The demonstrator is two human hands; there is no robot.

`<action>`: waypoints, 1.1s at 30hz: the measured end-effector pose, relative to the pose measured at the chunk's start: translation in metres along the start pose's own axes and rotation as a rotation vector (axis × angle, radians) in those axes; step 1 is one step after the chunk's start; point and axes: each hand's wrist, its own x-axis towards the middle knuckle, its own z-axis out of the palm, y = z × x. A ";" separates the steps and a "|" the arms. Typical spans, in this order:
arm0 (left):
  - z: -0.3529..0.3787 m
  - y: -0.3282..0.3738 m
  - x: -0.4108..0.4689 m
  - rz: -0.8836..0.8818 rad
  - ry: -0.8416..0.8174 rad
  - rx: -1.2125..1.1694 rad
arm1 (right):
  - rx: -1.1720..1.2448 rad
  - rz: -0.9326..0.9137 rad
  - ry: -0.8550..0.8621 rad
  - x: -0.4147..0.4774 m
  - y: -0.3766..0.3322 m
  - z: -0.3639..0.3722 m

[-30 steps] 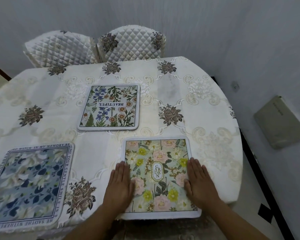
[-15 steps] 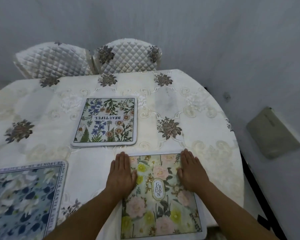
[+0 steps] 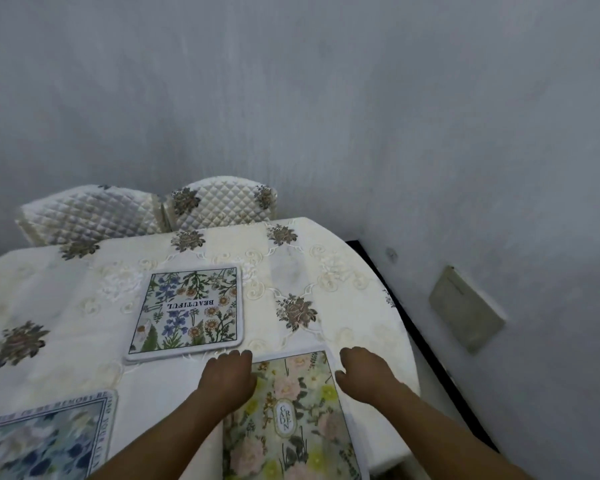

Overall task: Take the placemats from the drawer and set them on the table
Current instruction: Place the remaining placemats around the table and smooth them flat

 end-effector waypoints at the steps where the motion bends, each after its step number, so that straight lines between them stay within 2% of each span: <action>1: -0.011 0.009 -0.006 0.008 0.027 -0.001 | -0.004 -0.017 0.031 -0.011 0.005 -0.010; 9: -0.061 0.112 -0.064 0.105 0.187 0.064 | -0.034 -0.001 0.152 -0.104 0.075 -0.062; 15: -0.064 0.239 -0.102 0.078 0.217 0.087 | 0.062 -0.048 0.150 -0.198 0.165 -0.088; 20: -0.063 0.331 -0.129 0.052 0.203 0.083 | 0.045 -0.073 0.175 -0.255 0.228 -0.107; 27: -0.074 0.397 -0.135 0.084 0.222 0.090 | -0.003 -0.083 0.283 -0.286 0.289 -0.118; 33: -0.078 0.444 -0.103 0.149 0.210 0.079 | -0.095 -0.050 0.269 -0.280 0.326 -0.117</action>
